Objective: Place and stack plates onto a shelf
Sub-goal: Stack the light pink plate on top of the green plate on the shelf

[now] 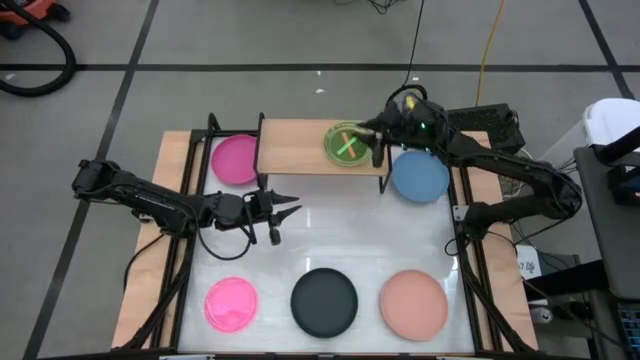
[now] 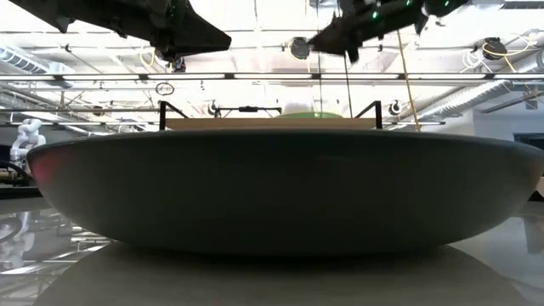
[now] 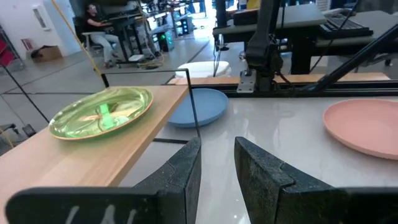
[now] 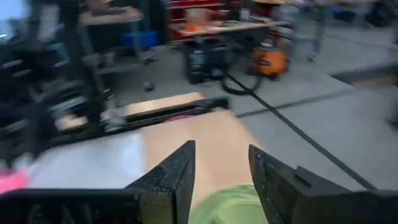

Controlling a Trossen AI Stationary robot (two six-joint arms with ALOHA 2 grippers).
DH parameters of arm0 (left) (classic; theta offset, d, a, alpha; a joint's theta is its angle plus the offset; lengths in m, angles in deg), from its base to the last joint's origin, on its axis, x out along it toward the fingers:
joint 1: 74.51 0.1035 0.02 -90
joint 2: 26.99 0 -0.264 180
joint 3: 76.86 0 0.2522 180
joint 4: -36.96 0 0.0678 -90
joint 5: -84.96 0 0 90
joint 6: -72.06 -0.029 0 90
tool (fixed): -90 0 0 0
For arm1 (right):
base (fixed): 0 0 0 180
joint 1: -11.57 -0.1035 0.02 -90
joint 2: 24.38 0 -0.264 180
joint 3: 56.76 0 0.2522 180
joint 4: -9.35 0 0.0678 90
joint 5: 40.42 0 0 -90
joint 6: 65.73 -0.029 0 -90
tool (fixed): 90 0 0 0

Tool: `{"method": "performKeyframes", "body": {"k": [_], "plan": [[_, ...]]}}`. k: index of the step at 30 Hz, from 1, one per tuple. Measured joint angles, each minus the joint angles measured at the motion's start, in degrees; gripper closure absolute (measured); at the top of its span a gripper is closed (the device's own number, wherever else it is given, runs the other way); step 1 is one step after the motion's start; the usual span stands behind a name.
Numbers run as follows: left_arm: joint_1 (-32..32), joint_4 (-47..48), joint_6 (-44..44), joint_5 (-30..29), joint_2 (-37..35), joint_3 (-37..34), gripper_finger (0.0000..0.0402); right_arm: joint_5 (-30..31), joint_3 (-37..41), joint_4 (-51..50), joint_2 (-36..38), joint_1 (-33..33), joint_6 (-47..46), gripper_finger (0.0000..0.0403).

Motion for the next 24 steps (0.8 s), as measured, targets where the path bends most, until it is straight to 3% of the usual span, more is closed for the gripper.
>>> {"method": "performKeyframes", "body": {"k": [5, 10, 14, 21, 24], "plan": [[0.0, 3.8, 0.9, -0.5, 0.0, 0.0, 0.0298, 0.2, 0.0, 0.6, 4.5, -9.0, 7.4, 0.0274], [0.1, 5.8, 12.8, -0.8, 1.1, 0.0, 0.0298, 0.3, 0.4, -1.0, 7.8, -16.2, 9.4, 0.0279], [0.6, 4.9, 15.8, -1.3, 3.4, 0.0, 0.0298, 0.7, 4.2, -3.0, 10.0, -19.6, 11.1, 0.028], [3.0, 0.8, 14.9, -2.1, 9.7, 0.0, 0.0298, 11.0, 14.5, -1.9, 14.3, -23.6, 11.6, 0.028], [3.2, 0.1, 15.4, -3.3, 12.5, 0.0, 0.0298, 14.0, 19.4, 3.6, 15.9, -24.1, 11.5, 0.028]]}}
